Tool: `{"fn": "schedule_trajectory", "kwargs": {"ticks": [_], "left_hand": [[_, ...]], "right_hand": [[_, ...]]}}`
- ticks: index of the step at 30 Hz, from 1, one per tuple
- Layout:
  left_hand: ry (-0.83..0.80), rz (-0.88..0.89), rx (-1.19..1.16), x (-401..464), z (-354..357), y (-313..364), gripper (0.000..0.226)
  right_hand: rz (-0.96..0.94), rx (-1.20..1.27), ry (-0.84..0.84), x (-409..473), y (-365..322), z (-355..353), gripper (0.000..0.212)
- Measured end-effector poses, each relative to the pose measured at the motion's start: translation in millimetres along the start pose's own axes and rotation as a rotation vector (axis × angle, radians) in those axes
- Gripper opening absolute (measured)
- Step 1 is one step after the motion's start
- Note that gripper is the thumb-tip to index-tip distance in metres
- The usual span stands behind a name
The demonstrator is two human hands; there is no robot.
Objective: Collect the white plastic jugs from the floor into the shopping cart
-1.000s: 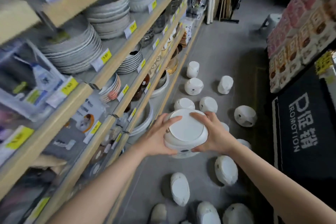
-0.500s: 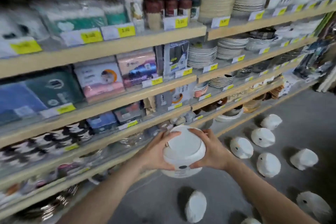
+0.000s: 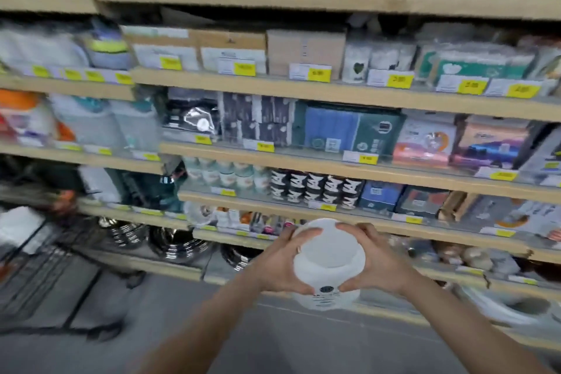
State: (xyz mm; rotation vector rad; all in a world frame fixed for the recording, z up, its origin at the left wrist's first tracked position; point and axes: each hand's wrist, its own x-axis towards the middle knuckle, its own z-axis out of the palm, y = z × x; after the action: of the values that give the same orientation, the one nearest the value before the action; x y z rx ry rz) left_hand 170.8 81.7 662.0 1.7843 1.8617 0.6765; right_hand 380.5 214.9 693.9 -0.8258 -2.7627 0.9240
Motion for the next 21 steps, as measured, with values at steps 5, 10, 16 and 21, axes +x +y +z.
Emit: {"fn": "schedule_trajectory", "kwargs": {"ticks": [5,10,16,21], "left_hand": [[0.118,-0.119,0.029,-100.1,-85.0,-64.3,0.106],[0.241,-0.269,0.035,-180.0,-144.3,-128.6,0.109],[0.371,-0.354,0.033,-246.4,-201.3,-196.3,0.107],[0.483,-0.493,0.025,-280.7,-246.7,-260.1,0.106]], "right_hand": [[-0.168,0.010,-0.108,73.4,-112.2,61.1,0.106],[-0.311,-0.001,-0.220,146.2,-203.4,115.1,0.104],[-0.449,-0.018,-0.329,232.5,-286.5,181.8,0.105],[-0.558,-0.013,-0.432,314.8,-356.6,227.5,0.110]]}}
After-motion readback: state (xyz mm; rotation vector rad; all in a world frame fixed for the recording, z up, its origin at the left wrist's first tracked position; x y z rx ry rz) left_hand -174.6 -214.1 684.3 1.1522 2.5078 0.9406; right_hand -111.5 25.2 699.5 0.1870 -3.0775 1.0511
